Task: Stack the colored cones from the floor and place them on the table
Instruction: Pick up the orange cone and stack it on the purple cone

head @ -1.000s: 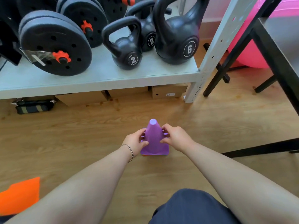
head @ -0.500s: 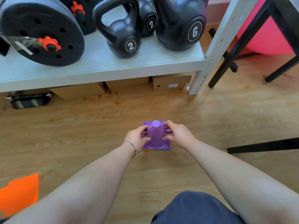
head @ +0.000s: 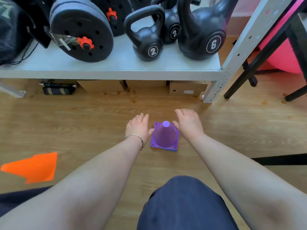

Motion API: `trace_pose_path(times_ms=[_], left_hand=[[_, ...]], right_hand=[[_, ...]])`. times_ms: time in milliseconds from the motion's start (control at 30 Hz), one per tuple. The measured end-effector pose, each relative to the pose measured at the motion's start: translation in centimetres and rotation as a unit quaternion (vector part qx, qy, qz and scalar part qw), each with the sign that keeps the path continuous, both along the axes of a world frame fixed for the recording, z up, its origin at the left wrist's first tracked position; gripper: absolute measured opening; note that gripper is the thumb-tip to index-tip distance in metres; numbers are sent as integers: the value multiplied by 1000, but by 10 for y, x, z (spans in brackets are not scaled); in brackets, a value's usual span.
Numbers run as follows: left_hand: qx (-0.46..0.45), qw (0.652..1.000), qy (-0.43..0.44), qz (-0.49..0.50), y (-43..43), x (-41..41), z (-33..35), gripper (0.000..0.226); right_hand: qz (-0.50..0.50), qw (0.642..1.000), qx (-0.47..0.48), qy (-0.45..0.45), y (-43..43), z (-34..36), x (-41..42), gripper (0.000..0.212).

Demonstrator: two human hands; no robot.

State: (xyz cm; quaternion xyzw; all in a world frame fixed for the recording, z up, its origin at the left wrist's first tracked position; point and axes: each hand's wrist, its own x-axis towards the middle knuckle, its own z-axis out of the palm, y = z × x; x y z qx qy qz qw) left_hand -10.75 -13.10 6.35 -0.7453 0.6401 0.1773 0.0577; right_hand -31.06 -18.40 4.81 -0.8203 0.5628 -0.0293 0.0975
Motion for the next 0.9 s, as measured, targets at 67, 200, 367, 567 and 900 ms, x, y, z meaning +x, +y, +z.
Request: trace_pose_path(times_ms=[67,200,367,567,900], left_hand=[[-20,999,-31,30,8,12,16,70],[-69,990,-91,83,21,46,47,70],[-94,976,-146,129,36,82,63,72],[-90,965,-145,201,69,139,54,74],[-69,945,-123,297,152,233,9,69]], right_hand=[[-7,999,-45,-18,-8,17,9,36],[3,996,-76,-46,-20,55,41,48],[66,994,-88,-17,-15,78,99,70],[106,993,-57,1,0,71,168,78],[198,980,-5,19,50,37,281,72]])
